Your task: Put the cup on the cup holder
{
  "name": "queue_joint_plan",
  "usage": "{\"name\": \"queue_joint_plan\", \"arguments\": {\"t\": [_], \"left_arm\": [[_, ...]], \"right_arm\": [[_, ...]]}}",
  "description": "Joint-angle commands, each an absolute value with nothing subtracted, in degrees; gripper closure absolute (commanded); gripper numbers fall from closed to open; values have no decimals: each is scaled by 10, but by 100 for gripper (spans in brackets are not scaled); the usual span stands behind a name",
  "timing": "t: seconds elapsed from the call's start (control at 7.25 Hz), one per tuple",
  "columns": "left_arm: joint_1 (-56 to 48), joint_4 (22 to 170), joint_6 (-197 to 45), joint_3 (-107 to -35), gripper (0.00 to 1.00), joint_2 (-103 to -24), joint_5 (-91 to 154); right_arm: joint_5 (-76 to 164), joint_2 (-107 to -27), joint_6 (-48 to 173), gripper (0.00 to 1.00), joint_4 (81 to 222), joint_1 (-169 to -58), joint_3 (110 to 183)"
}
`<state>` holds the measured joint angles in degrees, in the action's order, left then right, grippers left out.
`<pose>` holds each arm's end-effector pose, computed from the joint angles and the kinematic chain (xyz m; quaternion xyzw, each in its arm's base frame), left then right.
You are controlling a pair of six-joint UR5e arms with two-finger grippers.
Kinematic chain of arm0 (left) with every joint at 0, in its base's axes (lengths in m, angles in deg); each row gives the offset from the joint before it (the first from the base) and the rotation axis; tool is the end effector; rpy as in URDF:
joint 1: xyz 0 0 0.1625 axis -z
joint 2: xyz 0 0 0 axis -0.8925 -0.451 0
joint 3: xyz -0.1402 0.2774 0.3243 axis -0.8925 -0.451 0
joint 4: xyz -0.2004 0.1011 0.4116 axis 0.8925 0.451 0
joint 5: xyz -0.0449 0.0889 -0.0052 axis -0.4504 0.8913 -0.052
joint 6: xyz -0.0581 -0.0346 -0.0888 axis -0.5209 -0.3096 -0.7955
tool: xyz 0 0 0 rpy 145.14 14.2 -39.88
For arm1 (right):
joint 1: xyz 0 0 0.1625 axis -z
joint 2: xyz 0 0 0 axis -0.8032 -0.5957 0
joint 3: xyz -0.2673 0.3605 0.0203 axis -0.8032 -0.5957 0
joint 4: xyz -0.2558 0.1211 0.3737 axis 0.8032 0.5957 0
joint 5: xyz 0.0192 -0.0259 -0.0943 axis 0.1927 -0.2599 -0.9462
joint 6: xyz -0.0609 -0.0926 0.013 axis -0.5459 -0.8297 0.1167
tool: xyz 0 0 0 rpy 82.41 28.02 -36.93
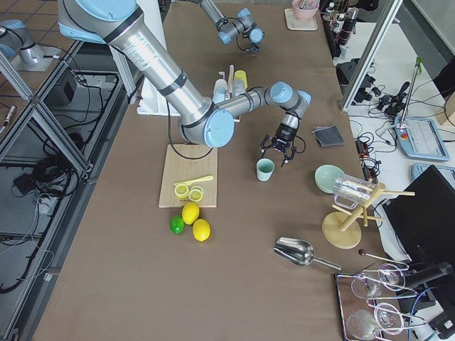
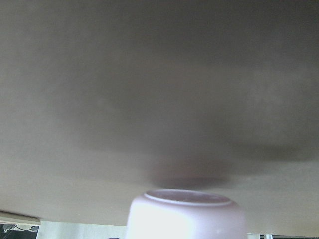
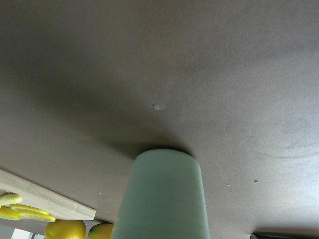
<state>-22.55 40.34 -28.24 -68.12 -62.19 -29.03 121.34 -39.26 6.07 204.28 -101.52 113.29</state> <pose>0.3933 -0.5341 0.5894 -0.0959 -0.0854 0.6585 0.7416 -0.4603 -0.6826 0.4636 -0.1862 -0.0841 -0.6281 0.7508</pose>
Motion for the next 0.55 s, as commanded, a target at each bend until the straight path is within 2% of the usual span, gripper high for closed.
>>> {"name": "queue_joint_plan", "arguments": {"t": [0.0, 0.41], "left_arm": [[-204, 404, -283, -709, 45, -617, -292], [-109, 433, -281, -758, 45, -621, -349]], "right_arm": [[1213, -389, 58, 0, 2043, -1013, 1114], [1216, -381, 56, 0, 2046, -1008, 1091]]}}
